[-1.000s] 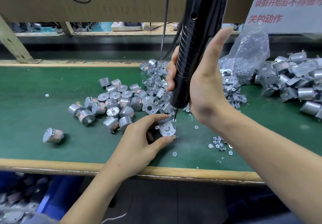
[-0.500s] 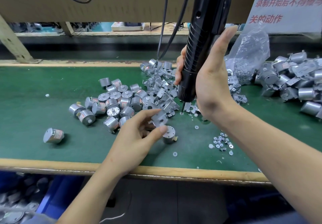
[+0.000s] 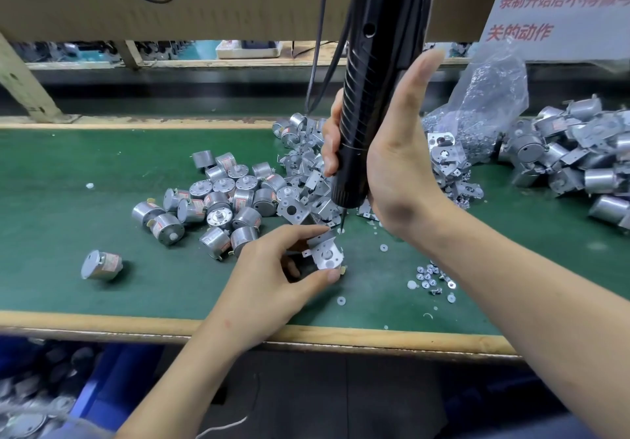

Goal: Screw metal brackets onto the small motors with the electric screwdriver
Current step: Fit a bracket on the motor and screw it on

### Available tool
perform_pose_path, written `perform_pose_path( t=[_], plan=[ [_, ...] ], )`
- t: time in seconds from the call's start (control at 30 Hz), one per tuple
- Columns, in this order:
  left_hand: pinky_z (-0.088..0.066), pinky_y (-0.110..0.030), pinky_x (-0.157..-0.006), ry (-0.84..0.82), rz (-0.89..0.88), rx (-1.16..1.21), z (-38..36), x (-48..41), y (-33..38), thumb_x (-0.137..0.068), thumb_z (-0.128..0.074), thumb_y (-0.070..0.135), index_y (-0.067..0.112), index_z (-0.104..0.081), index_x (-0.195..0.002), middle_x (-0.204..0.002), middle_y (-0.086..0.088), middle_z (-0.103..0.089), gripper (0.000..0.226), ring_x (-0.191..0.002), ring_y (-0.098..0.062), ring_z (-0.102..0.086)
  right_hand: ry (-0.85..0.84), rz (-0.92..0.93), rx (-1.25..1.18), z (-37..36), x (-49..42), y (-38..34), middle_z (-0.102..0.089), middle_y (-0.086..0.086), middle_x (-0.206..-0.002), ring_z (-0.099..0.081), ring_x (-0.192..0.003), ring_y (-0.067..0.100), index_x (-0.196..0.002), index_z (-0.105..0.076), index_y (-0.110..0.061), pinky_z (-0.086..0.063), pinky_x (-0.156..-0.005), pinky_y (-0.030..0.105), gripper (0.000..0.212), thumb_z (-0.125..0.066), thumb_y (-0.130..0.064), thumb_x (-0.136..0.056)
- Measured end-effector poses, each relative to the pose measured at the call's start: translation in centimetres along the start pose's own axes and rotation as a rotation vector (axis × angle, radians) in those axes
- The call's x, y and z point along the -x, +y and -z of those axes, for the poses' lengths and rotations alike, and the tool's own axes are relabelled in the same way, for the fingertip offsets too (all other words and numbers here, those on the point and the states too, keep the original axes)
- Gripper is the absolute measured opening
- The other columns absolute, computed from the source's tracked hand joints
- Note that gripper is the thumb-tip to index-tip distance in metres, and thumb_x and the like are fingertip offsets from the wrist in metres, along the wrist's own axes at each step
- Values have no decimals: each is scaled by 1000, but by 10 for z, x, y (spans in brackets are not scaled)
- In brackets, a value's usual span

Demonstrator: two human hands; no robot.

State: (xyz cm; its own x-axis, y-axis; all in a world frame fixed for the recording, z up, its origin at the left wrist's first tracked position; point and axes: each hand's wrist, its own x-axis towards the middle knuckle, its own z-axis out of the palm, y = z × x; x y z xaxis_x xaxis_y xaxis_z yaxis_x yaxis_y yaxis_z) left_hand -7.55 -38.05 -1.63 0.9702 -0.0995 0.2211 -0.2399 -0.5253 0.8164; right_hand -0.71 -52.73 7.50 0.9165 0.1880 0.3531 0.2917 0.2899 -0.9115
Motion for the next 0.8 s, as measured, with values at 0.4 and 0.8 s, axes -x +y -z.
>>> perform_pose_path(
  t=[0.4,0.8],
  plan=[
    [-49,-27,-76,-5,-28,-82,1,0,4,-76,-84,29,41,-65,-118,-104,19,-68,47,-82,-18,-62,-73,3,57,-9,5,12,-55,4,-60,-52,-52,23,-68,-55,-21,-45,-60,47,77,-22,-90,-61],
    [-50,-34,-82,-18,-29,-97,-1,0,4,-78,-83,29,26,-65,-127,-108,14,-68,52,-89,-18,-65,-103,-15,83,-13,7,19,-57,2,-61,-53,-52,20,-73,-54,-16,-47,-60,45,81,-18,-88,-63]
  ],
)
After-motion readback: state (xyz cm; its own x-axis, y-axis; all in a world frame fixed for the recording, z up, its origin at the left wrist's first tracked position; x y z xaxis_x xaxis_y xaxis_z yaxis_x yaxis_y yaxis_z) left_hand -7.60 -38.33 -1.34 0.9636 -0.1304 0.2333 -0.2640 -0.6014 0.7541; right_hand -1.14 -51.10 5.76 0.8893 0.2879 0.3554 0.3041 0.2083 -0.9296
